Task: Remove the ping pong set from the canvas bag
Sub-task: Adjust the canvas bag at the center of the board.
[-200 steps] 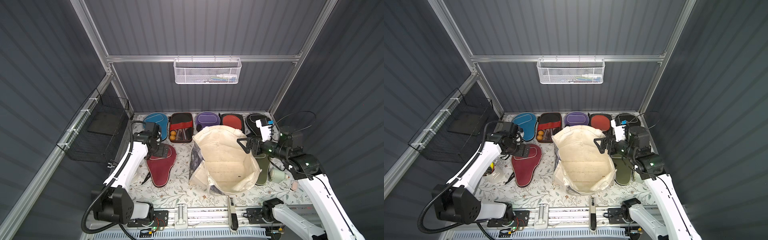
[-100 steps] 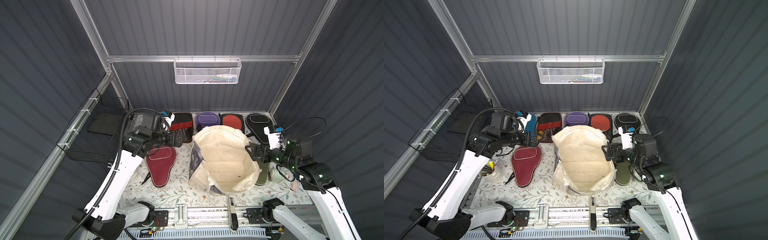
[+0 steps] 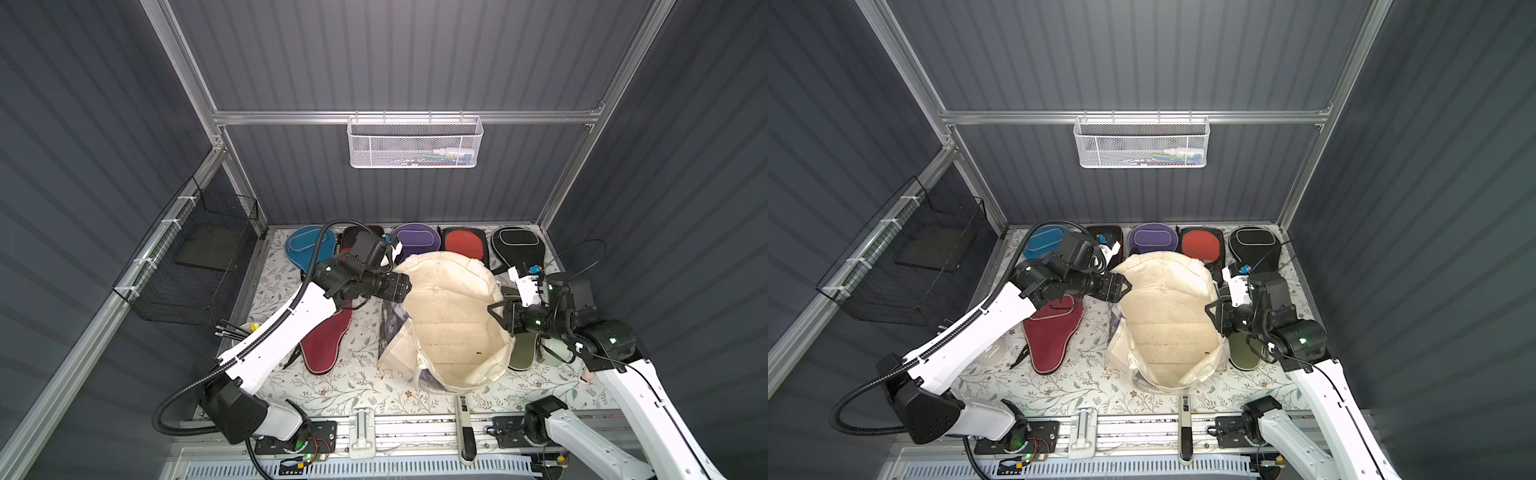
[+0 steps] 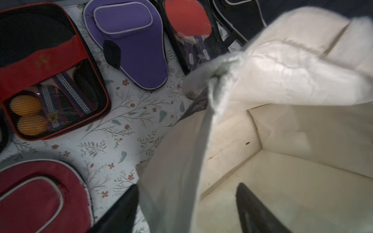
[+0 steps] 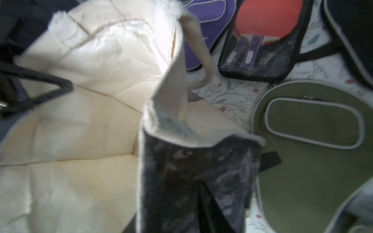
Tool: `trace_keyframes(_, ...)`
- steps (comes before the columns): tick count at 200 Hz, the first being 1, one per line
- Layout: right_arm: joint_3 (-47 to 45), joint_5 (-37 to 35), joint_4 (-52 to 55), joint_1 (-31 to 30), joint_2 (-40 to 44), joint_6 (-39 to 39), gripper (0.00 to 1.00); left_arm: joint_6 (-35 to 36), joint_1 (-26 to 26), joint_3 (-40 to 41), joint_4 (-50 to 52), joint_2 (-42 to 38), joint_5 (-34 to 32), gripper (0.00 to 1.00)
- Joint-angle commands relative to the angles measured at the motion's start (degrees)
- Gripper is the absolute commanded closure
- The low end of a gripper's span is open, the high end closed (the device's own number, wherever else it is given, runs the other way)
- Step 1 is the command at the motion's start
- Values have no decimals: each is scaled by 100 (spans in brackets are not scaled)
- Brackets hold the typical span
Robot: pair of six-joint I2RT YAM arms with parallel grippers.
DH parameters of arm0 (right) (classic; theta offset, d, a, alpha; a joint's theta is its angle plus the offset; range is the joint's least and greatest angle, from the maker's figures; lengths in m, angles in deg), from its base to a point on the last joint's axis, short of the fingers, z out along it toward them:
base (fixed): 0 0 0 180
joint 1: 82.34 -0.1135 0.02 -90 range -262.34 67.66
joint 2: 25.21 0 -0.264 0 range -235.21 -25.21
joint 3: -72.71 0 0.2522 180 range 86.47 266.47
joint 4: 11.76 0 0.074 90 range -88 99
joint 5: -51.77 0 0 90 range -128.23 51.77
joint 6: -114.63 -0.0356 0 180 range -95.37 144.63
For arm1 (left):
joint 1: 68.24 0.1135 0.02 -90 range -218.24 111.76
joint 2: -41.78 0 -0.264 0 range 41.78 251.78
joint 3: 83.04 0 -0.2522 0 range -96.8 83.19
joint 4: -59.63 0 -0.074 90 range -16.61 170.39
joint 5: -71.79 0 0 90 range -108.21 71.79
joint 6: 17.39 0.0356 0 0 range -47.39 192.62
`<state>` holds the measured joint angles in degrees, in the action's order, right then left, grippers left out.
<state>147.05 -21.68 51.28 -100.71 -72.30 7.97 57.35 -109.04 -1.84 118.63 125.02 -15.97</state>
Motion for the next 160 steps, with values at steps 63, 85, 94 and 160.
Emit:
trace_keyframes(63,48,-170,-834,-762,-494,-445,83,528,3,-271,549,-508,-1183,100)
trace_keyframes(85,184,-424,-744,-751,-527,-332,77,534,1,-209,524,-456,-1145,100)
trace_keyframes(94,232,-451,-713,-756,-546,-286,71,533,1,-181,505,-432,-1134,100)
trace_keyframes(160,1012,-638,-342,-270,-530,288,1,976,21,-402,695,-693,-1800,0)
